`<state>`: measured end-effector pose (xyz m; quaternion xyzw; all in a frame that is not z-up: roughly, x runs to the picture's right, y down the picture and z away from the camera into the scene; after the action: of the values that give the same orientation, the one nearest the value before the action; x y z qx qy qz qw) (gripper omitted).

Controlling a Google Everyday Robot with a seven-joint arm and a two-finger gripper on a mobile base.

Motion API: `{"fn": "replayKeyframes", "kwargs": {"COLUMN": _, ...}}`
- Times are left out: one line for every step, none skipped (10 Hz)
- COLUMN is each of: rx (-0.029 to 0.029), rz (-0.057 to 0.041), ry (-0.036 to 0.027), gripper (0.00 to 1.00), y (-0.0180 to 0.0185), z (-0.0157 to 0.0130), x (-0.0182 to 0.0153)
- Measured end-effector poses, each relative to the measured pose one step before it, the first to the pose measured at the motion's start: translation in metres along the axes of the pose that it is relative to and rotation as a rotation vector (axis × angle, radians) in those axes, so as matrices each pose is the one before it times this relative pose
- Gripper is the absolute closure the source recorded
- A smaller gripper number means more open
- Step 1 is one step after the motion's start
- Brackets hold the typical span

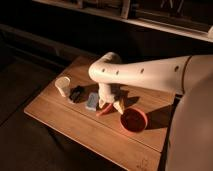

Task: Pick up the ceramic bowl

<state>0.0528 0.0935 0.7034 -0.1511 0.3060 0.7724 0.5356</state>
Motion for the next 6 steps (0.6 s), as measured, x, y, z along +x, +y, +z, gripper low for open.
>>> {"fn": "replayKeyframes", "kwargs": {"rx": -0.00859, "rz": 0.00381, "ry": -0.00267, "gripper": 0.35, "y": -0.007, "z": -0.00031, "x": -0.00118}}
{"fn": "replayKeyframes", "kwargs": {"rx": -0.01296, "rz": 0.0088, "ry": 0.00061, "gripper": 0.35, "y": -0.01242, "z": 0.00114, "x": -0.00095}}
{"fn": "replayKeyframes", "kwargs": {"rx": -0.0099, "rz": 0.00638, "ry": 0.00424, "gripper": 0.35, "y": -0.00906, "z": 0.00361, "x": -0.00032}}
{"fn": "replayKeyframes", "kwargs": {"rx": -0.01131, "rz": 0.00511, "ry": 0.00625, "gripper": 0.35, "y": -0.00654, "z": 0.00546, "x": -0.00076}}
{"fn": "replayKeyframes", "kwargs": {"rx": -0.00668, "rz": -0.00002, "ry": 0.01076, "gripper": 0.35, "y": -0.00625, "z": 0.00706, "x": -0.00049}}
{"fn": "replayKeyframes", "kwargs": {"rx": -0.00405, "rz": -0.0046, "ry": 0.00554, "gripper": 0.35, "y": -0.00032, "z": 0.00419, "x": -0.00041}}
